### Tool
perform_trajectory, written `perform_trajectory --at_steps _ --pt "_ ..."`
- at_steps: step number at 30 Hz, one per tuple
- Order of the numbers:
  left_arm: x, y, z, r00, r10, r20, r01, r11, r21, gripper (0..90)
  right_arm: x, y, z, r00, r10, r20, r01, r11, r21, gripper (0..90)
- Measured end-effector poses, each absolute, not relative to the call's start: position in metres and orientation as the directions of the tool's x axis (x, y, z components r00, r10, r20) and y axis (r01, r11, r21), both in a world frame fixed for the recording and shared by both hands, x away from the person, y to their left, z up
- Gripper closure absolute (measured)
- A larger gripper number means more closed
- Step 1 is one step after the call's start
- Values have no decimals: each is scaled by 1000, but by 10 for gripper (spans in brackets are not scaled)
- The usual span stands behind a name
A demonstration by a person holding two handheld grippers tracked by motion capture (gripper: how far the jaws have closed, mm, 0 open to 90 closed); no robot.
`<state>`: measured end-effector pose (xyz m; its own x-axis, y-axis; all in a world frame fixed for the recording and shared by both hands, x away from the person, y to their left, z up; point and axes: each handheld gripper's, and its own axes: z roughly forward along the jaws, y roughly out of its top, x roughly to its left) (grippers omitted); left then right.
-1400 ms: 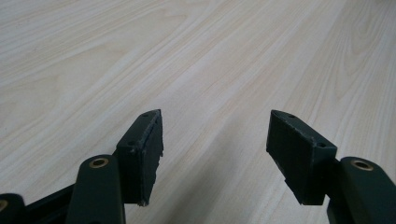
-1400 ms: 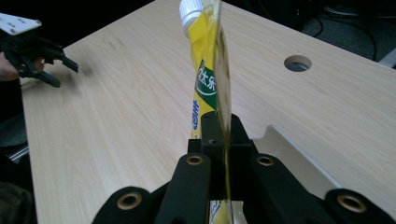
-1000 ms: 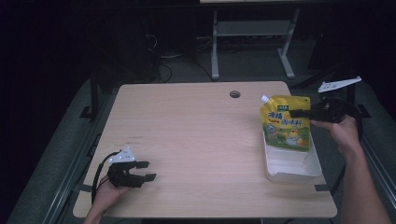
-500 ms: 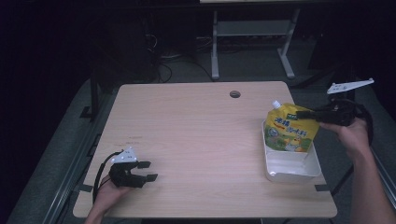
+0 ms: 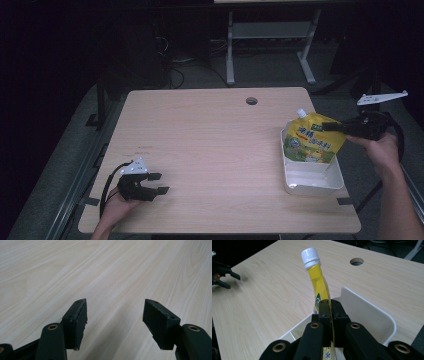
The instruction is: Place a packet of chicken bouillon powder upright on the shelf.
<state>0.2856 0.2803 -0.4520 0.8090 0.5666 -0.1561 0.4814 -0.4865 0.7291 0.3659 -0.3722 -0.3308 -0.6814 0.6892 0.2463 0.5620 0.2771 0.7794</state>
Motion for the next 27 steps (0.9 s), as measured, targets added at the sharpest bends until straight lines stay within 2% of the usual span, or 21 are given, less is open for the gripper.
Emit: perform_trajectory --at_steps 18,27 --pt "285 283 -452 810 567 -150 478 -489 729 357 365 -373 -333 -669 698 257 568 256 782 864" --pt "285 285 -451 806 572 -153 482 -484 730 351 365 -365 -331 -678 693 245 560 272 782 772"
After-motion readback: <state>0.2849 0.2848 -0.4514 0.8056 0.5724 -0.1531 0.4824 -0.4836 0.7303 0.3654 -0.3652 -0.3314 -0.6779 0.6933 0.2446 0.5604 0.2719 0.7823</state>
